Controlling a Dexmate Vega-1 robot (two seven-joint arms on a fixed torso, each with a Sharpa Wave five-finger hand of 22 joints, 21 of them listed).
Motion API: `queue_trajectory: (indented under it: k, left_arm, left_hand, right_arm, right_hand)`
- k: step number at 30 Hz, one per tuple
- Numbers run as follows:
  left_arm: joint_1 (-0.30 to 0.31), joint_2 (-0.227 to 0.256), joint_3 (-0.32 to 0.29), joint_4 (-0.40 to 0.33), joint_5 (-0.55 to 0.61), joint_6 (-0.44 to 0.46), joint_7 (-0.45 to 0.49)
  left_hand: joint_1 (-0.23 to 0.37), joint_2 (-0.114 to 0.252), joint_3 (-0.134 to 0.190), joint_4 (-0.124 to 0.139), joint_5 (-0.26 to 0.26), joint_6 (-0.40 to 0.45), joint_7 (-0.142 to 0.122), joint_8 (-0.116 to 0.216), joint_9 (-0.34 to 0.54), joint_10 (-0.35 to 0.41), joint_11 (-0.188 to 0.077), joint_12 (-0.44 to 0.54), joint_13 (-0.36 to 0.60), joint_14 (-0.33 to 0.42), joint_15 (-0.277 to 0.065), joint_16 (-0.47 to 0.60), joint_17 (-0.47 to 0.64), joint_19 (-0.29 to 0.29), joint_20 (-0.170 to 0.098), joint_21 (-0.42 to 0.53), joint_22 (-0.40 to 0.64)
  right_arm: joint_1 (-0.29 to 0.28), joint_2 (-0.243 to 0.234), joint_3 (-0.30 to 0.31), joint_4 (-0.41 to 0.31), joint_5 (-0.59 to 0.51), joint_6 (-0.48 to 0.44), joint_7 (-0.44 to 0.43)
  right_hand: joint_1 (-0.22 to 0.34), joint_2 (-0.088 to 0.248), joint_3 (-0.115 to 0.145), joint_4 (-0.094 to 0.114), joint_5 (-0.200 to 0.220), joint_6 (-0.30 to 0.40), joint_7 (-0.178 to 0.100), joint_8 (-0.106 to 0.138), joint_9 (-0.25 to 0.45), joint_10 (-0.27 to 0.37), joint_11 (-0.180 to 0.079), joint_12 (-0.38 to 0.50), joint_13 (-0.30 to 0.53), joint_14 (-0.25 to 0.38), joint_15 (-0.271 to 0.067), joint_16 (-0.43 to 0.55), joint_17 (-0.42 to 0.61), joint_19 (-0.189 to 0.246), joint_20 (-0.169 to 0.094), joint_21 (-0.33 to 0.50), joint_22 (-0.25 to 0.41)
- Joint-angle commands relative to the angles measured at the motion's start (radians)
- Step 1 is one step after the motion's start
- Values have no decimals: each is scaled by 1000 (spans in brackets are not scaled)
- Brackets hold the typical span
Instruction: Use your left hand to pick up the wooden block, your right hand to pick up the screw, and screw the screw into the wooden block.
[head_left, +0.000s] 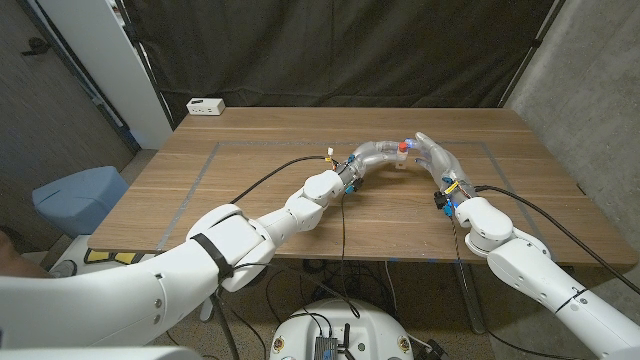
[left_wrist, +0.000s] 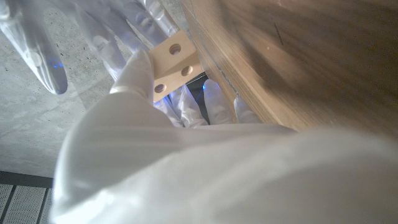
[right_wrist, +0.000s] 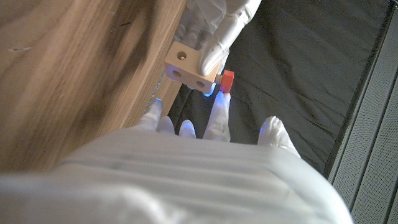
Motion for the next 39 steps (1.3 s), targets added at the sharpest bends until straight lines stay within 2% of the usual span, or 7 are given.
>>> queue_trajectory:
  k: [1,5,25,32,39]
  left_arm:
    - [-11,-10,-2,26,-4,1,-5]
    - [-14,-12,-2,32,-5,3,-7]
    - [-18,-15,1,37,-6,8,-13]
    - [-14,-12,2,28,-5,7,-12]
    - [-6,-8,2,16,-3,4,-8]
  left_hand:
    - [-33,61,40,34,4,82,43,3,13,17,-6,32,105,9,-85,4,6,7,4,9,2]
    - [-34,63,40,34,4,81,44,3,13,18,-5,32,104,9,-86,4,6,7,3,9,2]
    - [-34,62,41,34,5,82,44,3,13,20,-6,33,105,9,-86,3,6,7,2,9,2]
    - [-34,62,42,34,5,82,44,3,13,19,-6,33,105,9,-85,3,5,7,3,9,2]
    - [-36,63,42,35,5,83,44,3,13,20,-5,33,105,8,-85,2,5,7,3,9,2]
  right_arm:
    - [-6,2,4,-7,-1,-4,-11]
    - [-11,1,7,-11,-4,-3,-16]
    - [-16,-8,8,-4,1,9,9]
    - [-15,-26,6,5,12,25,57]
    - [-13,-40,4,9,24,32,92]
  right_hand:
    - [0,3,6,0,3,25,2,10,3,17,-5,8,2,12,-2,4,3,10,4,6,3]
    - [1,4,7,-1,3,41,1,14,4,27,-7,10,3,15,-2,4,3,13,4,6,3]
    - [9,8,16,-7,3,121,7,34,6,60,-54,11,2,34,-19,6,1,26,3,6,3]
    - [11,9,18,-8,2,135,8,37,7,64,-57,10,2,34,-21,5,1,27,6,6,3]
    - [14,9,20,-10,2,126,2,29,6,54,-56,4,2,23,-22,-1,1,20,7,2,3]
